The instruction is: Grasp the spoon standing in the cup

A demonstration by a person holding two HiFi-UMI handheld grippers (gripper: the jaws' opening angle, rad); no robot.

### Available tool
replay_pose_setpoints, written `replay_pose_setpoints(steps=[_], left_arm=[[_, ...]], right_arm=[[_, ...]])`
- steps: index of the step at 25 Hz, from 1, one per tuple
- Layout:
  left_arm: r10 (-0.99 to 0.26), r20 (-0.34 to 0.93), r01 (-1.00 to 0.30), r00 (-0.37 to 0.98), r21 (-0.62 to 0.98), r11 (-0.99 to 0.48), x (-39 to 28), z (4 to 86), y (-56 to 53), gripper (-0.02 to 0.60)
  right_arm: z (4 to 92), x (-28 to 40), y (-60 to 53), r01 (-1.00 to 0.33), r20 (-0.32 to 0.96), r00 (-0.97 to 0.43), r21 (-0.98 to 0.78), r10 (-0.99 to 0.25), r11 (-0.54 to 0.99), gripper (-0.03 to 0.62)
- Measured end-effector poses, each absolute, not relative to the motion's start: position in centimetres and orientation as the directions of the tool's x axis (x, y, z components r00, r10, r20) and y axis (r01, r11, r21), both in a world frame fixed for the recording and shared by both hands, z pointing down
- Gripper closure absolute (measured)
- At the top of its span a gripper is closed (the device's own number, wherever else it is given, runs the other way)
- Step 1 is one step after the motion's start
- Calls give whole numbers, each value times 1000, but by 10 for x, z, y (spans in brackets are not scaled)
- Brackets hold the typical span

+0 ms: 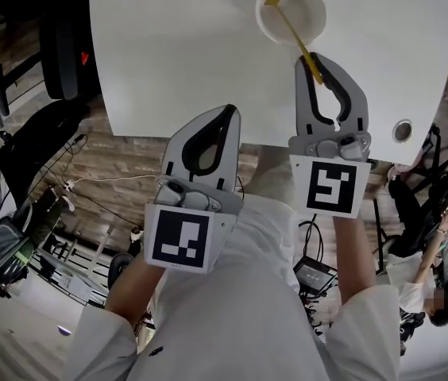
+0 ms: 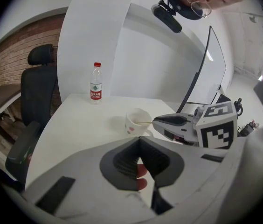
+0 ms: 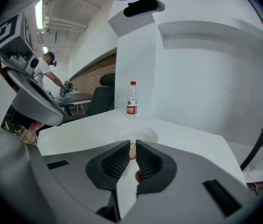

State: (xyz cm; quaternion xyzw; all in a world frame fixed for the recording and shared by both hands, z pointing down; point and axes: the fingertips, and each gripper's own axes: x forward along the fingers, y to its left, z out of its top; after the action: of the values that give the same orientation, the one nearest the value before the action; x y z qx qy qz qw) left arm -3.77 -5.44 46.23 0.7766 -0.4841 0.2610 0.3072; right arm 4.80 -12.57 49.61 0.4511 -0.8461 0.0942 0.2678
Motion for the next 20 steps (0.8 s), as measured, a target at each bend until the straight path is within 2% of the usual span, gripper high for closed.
replay_pose_setpoints(steps=[20], left_arm=[[-616, 666, -899, 421, 218, -379, -39, 432, -47, 569]], right_arm=[[449, 60, -112, -838, 485, -431, 97, -761, 536, 554]])
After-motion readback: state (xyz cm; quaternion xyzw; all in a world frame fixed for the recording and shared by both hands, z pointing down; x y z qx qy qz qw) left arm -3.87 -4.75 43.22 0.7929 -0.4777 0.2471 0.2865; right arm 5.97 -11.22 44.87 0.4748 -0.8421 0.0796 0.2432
